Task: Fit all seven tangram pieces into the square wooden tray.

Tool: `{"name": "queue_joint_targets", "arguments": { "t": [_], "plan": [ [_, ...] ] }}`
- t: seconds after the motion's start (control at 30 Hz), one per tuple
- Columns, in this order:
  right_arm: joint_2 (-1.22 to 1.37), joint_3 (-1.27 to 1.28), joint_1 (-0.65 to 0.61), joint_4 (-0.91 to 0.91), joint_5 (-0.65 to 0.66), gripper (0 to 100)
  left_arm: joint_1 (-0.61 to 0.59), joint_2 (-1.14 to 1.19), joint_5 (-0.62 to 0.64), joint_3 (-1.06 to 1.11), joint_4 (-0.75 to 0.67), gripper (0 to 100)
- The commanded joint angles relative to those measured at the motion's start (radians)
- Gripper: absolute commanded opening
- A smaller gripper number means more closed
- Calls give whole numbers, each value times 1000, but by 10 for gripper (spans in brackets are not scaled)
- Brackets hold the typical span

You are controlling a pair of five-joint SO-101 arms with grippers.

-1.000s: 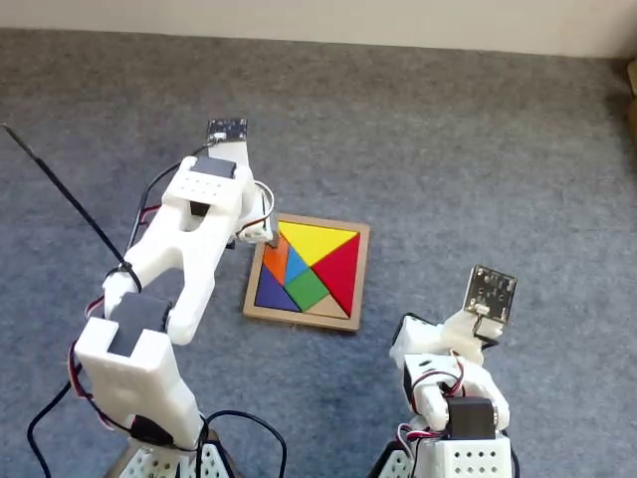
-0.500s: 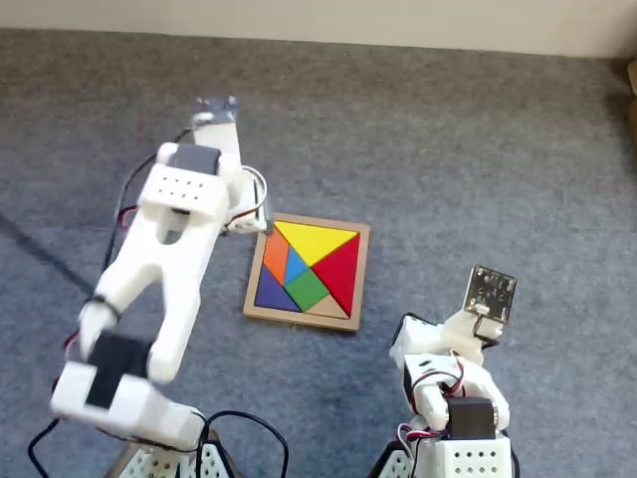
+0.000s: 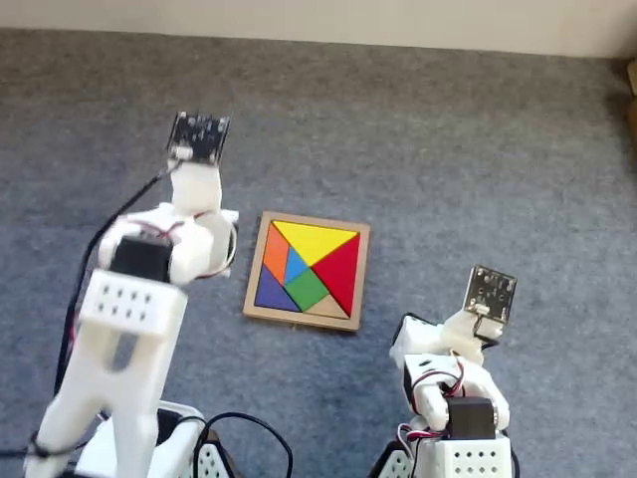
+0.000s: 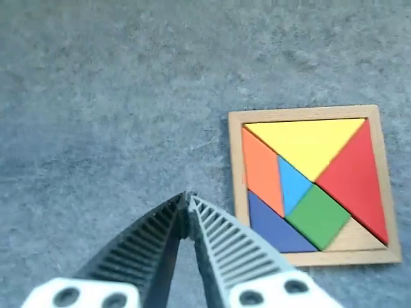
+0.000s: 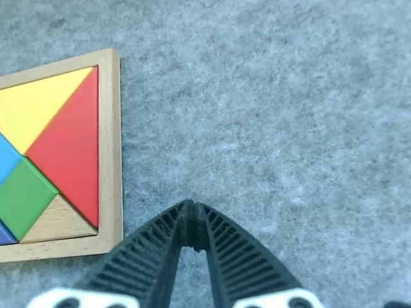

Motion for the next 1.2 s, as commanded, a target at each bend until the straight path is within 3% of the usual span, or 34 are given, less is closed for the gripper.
{"name": "queue_joint_targets", "arguments": {
  "t": [0.0,0.2,0.53,0.73,1.17],
  "plan": [
    [-10,119,13,1,12,4,-70,-147,-17,81,-60,6],
    [-10,119,13,1,12,4,-151,-295,-17,252,-152,6],
    [-10,119,13,1,12,4,-148,-487,-20,453,-160,7],
    [-10,119,13,1,12,4,-150,-645,-138,593,-160,7],
    [-10,119,13,5,12,4,-151,-1118,-229,977,-158,8]
  ]
}}
